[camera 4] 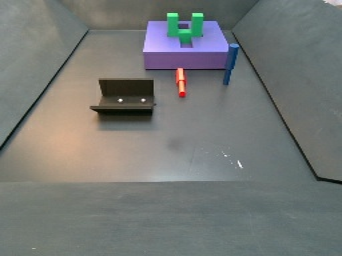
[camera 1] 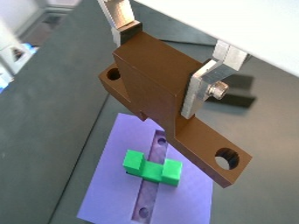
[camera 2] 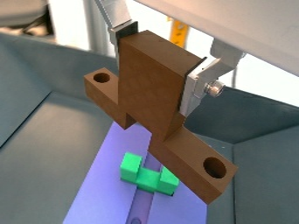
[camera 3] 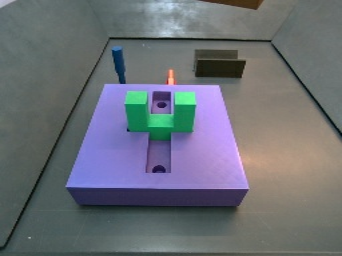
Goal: Pick up the brown object. Move up. Place the brown object on the fixture. Regrasp the brown object. Move to above the board. Insert the brown object.
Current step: Insert the brown object.
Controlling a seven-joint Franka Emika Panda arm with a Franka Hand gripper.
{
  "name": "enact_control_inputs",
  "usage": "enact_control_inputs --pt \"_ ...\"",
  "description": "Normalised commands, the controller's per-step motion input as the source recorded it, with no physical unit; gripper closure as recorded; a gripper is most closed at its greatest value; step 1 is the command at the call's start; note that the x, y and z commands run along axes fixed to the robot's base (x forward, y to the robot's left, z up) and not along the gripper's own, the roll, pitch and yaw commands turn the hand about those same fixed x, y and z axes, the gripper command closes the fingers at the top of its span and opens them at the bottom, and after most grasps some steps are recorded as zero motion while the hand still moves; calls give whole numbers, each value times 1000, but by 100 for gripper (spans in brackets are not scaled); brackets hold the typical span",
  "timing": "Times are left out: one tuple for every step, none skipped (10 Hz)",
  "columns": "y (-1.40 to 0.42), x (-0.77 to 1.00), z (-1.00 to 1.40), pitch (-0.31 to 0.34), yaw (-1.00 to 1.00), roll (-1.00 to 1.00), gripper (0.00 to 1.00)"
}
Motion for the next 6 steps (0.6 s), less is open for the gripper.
enact_control_inputs --pt "-77 -3 0 -169 -720 -390 100" --pt "-74 -6 0 -141 -743 -353 100" --pt "-60 0 -186 -66 -874 -210 100" --pt "-37 0 -297 -21 -957 -120 100" --pt "-26 0 -363 -9 -983 -94 100" --pt "0 0 -529 6 -1000 -67 100"
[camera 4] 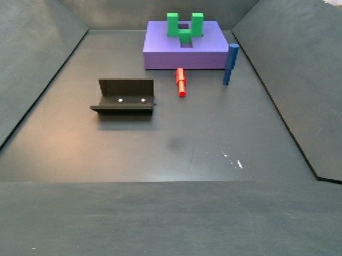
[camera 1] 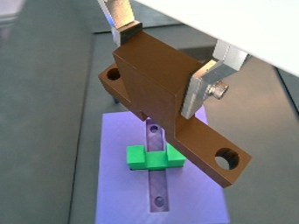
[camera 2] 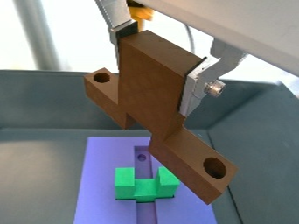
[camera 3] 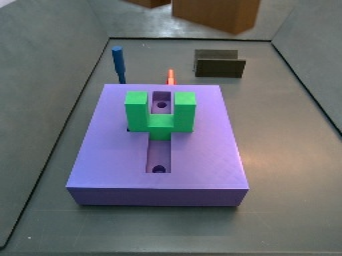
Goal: Pick up the brown object. Move up. Place the brown object on the fixture. Regrasp the brown object. Move to above the board. Insert the brown object.
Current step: Insert the brown object.
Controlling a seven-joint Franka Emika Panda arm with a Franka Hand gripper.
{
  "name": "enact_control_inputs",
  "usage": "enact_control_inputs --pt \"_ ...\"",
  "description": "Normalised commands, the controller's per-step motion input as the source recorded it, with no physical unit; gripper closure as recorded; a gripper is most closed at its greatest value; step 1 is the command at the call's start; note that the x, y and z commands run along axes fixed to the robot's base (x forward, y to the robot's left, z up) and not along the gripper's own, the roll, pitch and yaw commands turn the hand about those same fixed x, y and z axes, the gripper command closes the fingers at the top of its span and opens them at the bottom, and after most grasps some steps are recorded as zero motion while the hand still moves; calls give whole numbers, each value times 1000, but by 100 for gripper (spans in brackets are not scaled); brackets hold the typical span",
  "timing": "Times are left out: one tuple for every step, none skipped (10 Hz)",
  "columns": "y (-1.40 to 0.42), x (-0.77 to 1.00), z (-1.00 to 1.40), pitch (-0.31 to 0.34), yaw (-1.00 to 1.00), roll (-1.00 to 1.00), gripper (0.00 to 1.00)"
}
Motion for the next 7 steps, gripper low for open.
enact_control_inputs --pt "0 0 -554 107 -969 -87 100" --pt "0 0 -543 213 -906 -114 100" --pt "0 0 -557 246 -883 -89 100" --pt "-149 0 -503 224 -811 0 100" --pt "-254 0 -291 20 -860 40 100" --pt "-274 60 -180 0 -731 204 100" --pt "-266 97 -166 -11 -706 310 100"
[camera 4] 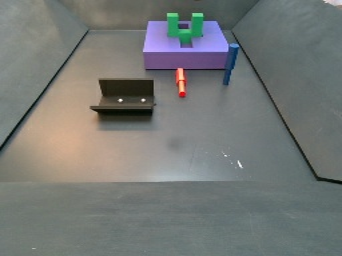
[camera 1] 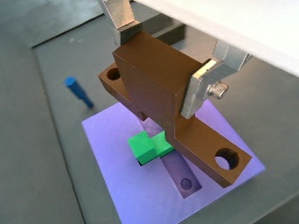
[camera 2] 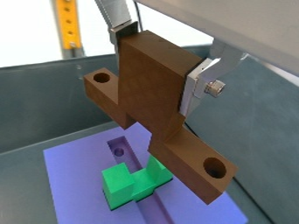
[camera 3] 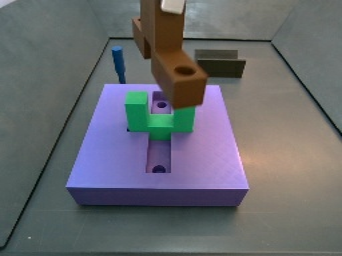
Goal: Pick up the brown object. Move up. Place the brown object on the fixture. Regrasp the brown object. Move to above the board. Insert the brown object.
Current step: Insert the brown object.
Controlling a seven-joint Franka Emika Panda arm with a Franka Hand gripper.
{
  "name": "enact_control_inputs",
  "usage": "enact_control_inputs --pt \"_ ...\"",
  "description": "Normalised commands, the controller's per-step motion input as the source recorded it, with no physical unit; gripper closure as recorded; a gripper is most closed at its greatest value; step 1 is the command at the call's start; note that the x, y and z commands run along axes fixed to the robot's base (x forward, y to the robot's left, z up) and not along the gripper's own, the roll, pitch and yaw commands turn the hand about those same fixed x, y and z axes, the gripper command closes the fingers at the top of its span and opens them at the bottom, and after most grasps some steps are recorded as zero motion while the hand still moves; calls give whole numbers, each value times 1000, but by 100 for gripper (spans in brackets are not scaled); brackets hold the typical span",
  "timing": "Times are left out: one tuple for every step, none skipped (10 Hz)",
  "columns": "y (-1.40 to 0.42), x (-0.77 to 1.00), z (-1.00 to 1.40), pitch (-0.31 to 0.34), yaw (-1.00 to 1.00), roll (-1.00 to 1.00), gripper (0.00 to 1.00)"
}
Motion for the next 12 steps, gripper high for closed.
enact_control_inputs --pt "-194 243 -231 -54 -669 384 100" --pt "-186 303 -229 -90 -597 437 100" --pt "-109 271 -237 -87 -543 371 100" --pt "0 109 -254 -9 -569 143 100" --pt "189 0 -291 0 -423 -273 100" --pt "263 -23 -229 0 -369 -444 100" --pt "223 -49 -3 0 -277 -500 100" --pt "229 0 0 -19 -240 -500 100" --pt "149 -23 -126 -83 -63 -497 100" --pt "-60 -280 0 -250 60 -154 100" --pt "-211 -66 0 -327 83 40 100" --pt "-140 -43 0 -423 100 179 100"
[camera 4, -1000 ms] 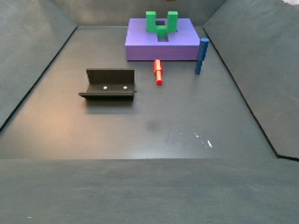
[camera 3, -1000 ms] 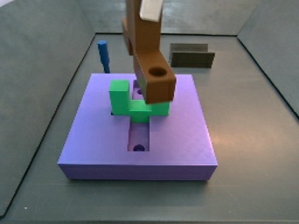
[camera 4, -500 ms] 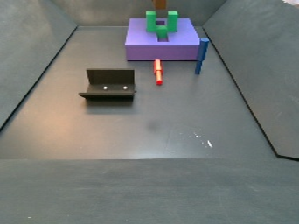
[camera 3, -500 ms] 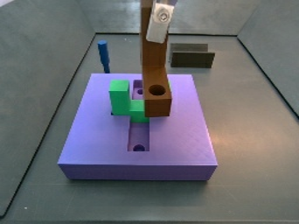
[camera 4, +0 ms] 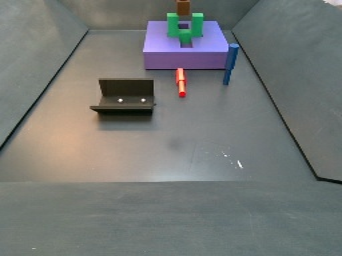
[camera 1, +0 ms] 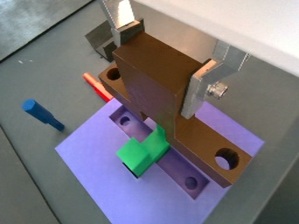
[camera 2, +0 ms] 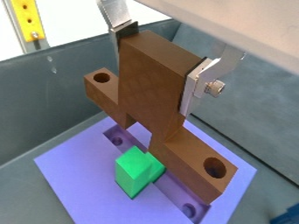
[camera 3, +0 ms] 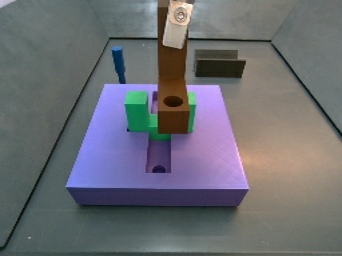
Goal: Pick up the brown object. Move up. Place the brown object on the fixture. Regrasp the brown object. Move to above the board. Insert the brown object.
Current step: Insert the brown object.
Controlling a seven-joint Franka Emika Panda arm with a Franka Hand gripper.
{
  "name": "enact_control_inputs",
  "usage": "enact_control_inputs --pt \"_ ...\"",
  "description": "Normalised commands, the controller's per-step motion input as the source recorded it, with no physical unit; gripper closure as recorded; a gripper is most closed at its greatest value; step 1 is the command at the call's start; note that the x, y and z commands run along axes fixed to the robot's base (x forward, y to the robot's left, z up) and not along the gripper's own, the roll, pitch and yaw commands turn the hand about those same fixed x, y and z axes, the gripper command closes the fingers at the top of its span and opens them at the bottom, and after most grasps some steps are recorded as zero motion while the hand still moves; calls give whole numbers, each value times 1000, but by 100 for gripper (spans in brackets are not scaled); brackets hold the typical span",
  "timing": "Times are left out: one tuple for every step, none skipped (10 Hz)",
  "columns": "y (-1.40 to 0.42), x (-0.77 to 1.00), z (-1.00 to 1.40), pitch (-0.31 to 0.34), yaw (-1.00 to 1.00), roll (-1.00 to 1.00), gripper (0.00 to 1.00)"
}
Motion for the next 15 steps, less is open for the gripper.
enact_control_inputs --pt "-66 -94 3 -481 129 131 100" --pt "-29 -77 106 -390 134 184 100" --pt "0 -29 117 -227 0 223 100" --pt "54 -60 0 -33 -77 119 100" --pt "257 -149 -180 -24 -169 -139 100" --pt "234 -251 -294 -63 -146 -131 100" --pt "226 -257 -446 -99 -151 -191 100" --pt "177 -251 -469 -91 -149 -294 100" --pt "43 -266 -314 -67 -40 -327 100" --pt "0 -40 -131 -20 0 -313 100" --pt "0 0 -49 0 86 -234 100" --pt "0 11 -6 0 97 -164 100" --pt "0 23 -43 -3 66 -56 100" --pt "-6 6 -74 -20 40 1 100" --pt "-74 29 -94 -27 43 74 100"
